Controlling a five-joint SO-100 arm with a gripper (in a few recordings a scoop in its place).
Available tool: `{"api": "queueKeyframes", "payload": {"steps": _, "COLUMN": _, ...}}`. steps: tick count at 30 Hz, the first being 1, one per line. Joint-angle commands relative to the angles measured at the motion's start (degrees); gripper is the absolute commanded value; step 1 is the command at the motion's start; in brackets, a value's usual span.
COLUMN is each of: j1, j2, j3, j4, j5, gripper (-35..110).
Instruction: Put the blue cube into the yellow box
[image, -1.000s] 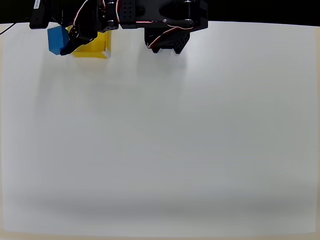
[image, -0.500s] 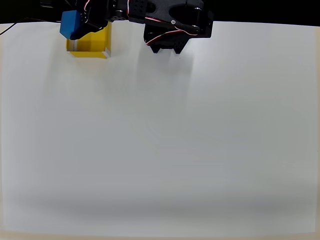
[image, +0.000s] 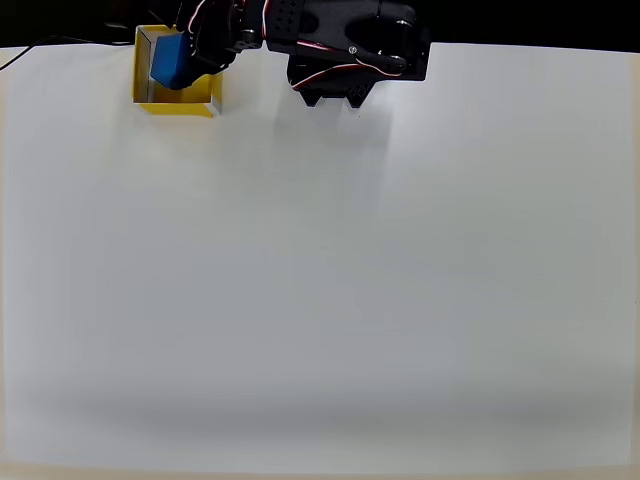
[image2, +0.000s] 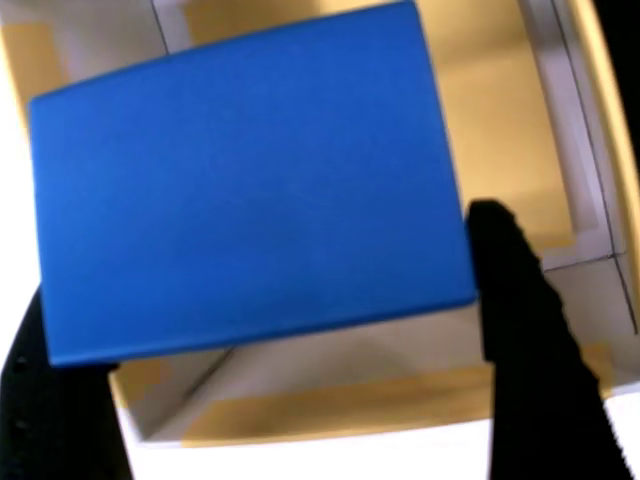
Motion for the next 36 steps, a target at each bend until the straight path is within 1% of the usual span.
{"api": "queueKeyframes", "payload": {"steps": 1, "j1": 1.1, "j2": 4.3, "j3": 1.5, "j4": -3.7, "j5": -0.9, "gripper": 28}}
{"api": "queueKeyframes", "payload": {"steps": 7, "j1": 1.2, "j2": 5.5, "j3": 3.3, "j4": -4.7, "j5": -0.6, "gripper": 29}}
{"api": "queueKeyframes", "payload": {"steps": 15, "j1": 1.5, "j2": 5.7, "j3": 6.1, "j4": -9.1, "j5": 2.5, "gripper": 38}}
{"api": "queueKeyframes", "payload": {"steps": 20, "j1": 1.6, "j2": 6.4, "j3": 6.2, "j4": -7.9, "j5": 1.3, "gripper": 41}}
{"api": "queueKeyframes", "payload": {"steps": 23, "j1": 1.5, "j2": 7.1, "j3": 5.6, "j4": -7.3, "j5": 0.1, "gripper": 40}}
{"api": "queueKeyframes", "payload": {"steps": 25, "j1": 1.6, "j2": 7.9, "j3": 2.5, "j4": -1.9, "j5": -3.3, "gripper": 35}}
{"api": "queueKeyframes", "payload": {"steps": 27, "j1": 1.6, "j2": 8.4, "j3": -3.1, "j4": 5.4, "j5": -5.1, "gripper": 30}}
{"api": "queueKeyframes", "payload": {"steps": 30, "j1": 1.5, "j2": 9.6, "j3": -10.5, "j4": 13.6, "j5": -7.9, "gripper": 21}}
{"api": "queueKeyframes", "payload": {"steps": 36, "j1": 1.4, "j2": 12.0, "j3": -18.8, "j4": 23.3, "j5": -10.9, "gripper": 11}}
